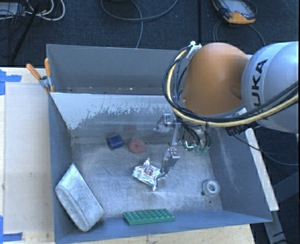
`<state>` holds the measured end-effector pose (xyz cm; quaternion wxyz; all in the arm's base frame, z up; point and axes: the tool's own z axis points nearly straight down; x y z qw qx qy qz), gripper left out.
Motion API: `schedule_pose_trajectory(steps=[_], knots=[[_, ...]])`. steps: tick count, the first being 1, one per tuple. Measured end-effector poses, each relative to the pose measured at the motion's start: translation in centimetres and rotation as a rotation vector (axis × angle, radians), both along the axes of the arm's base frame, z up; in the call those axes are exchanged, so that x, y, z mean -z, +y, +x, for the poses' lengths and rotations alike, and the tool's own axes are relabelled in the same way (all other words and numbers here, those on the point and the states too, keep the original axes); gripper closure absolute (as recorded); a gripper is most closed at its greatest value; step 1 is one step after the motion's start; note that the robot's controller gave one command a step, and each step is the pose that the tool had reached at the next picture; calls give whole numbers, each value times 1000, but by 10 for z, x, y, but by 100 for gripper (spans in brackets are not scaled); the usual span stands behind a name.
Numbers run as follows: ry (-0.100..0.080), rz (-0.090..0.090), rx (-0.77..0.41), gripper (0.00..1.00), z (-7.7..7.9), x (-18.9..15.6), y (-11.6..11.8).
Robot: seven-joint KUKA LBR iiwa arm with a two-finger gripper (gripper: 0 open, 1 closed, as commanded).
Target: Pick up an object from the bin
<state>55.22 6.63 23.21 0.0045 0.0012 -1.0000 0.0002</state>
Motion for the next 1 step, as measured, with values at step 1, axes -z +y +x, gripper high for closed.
schedule_pose_trajectory(steps=[1], knots=[[-15, 2, -49, 0, -7, 161, -19]])
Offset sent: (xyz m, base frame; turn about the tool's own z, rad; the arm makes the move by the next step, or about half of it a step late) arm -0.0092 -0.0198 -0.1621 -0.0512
